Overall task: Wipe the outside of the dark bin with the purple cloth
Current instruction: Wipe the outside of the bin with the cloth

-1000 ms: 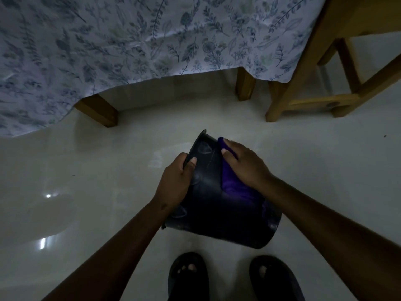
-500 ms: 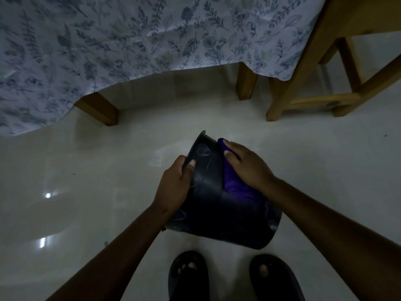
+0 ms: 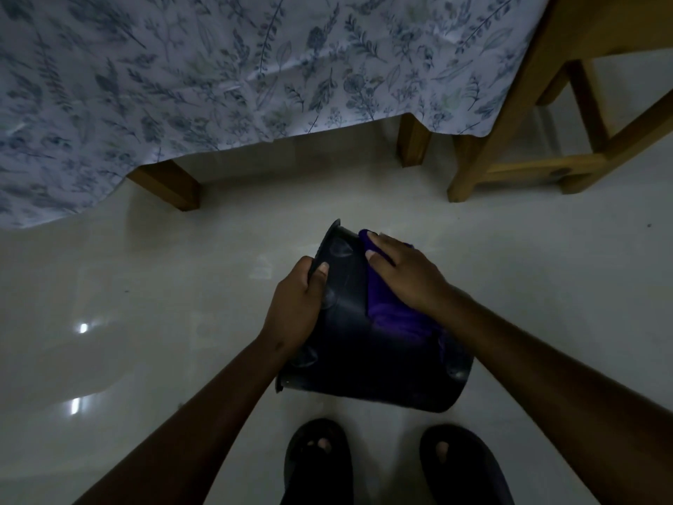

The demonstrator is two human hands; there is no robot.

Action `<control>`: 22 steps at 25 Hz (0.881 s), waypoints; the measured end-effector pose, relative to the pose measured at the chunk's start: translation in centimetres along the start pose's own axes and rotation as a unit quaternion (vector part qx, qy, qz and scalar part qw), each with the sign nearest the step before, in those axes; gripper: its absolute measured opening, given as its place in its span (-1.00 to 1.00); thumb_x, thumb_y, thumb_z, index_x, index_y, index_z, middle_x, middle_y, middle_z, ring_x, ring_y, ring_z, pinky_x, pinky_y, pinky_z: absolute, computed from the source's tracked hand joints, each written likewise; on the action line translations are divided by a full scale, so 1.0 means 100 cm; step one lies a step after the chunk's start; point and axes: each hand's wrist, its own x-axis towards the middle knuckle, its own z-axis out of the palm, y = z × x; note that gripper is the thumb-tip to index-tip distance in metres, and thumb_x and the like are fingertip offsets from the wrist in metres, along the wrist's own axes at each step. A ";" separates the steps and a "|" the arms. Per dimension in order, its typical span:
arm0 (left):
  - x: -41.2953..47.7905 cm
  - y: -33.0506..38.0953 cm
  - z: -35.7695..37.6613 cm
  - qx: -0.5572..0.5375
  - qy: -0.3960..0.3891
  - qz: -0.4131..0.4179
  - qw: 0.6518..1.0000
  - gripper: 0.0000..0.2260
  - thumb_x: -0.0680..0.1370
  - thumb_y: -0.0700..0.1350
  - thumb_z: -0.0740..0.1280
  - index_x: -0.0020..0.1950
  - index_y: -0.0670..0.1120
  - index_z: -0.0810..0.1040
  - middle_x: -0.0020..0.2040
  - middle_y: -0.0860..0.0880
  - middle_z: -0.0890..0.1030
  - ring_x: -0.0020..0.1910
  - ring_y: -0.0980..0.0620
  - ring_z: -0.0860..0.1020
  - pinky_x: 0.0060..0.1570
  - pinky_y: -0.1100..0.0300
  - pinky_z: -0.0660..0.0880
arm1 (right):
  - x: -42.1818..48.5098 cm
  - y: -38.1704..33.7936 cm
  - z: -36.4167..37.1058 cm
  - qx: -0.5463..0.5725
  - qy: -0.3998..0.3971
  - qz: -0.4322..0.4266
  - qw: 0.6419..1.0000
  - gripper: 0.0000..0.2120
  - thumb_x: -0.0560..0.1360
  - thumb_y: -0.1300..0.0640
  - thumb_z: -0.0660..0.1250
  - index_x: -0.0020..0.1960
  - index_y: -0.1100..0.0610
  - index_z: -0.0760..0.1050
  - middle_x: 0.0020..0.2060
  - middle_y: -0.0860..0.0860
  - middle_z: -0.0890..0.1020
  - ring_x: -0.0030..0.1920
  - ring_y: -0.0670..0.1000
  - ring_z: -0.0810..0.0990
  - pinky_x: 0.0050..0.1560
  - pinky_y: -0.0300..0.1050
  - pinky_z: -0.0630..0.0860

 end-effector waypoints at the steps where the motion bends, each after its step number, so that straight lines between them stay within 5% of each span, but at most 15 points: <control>1: 0.002 0.001 0.000 0.008 0.001 -0.002 1.000 -0.76 0.65 0.00 0.10 -0.09 -0.11 0.41 -0.30 0.08 0.47 -0.34 0.19 0.44 -0.33 0.53 0.36 | 0.007 0.002 -0.003 0.021 -0.014 0.022 0.999 -0.46 0.60 -0.23 -0.03 0.54 -0.12 0.08 0.54 -0.04 0.19 0.51 0.06 0.20 0.47 0.15 0.17; 7: 0.010 -0.002 0.004 0.008 0.003 -0.013 1.000 -0.76 0.65 0.01 0.10 -0.10 -0.07 0.42 -0.30 0.11 0.47 -0.32 0.20 0.45 -0.35 0.38 0.32 | -0.102 -0.016 0.037 -0.175 0.070 -0.072 0.979 -0.26 0.49 -0.42 -0.10 0.56 -0.10 -0.09 0.58 -0.02 -0.06 0.55 0.14 -0.14 0.46 0.21 -0.07; 13: 0.012 0.009 -0.002 -0.051 0.006 -0.032 0.998 -0.71 0.65 0.01 0.11 -0.05 -0.17 0.48 -0.25 0.02 0.53 -0.29 0.12 0.49 -0.29 0.29 0.39 | -0.054 -0.006 0.010 -0.132 0.074 -0.059 0.987 -0.41 0.56 -0.13 0.06 0.55 -0.08 0.02 0.55 0.01 0.14 0.53 0.13 0.11 0.45 0.17 0.14; 17: -0.023 0.001 -0.004 -0.029 0.014 0.004 0.999 -0.77 0.64 0.00 0.14 -0.13 -0.06 0.47 -0.28 0.07 0.56 -0.31 0.25 0.53 -0.35 0.44 0.40 | -0.010 0.016 -0.024 0.044 -0.011 0.053 0.998 -0.62 0.61 0.11 0.09 0.42 0.08 0.32 0.22 0.20 0.58 0.15 0.17 0.55 0.15 -0.01 0.46; 22: -0.021 0.012 -0.030 0.032 -0.010 0.069 0.997 -0.76 0.63 0.01 0.16 -0.24 0.03 0.42 -0.37 0.03 0.59 -0.37 0.19 0.56 -0.30 0.27 0.47 | -0.030 0.023 -0.044 0.068 -0.038 0.044 0.996 -0.71 0.63 0.17 0.09 0.30 0.21 0.39 0.13 0.18 0.59 0.00 0.07 0.53 -0.07 -0.17 0.37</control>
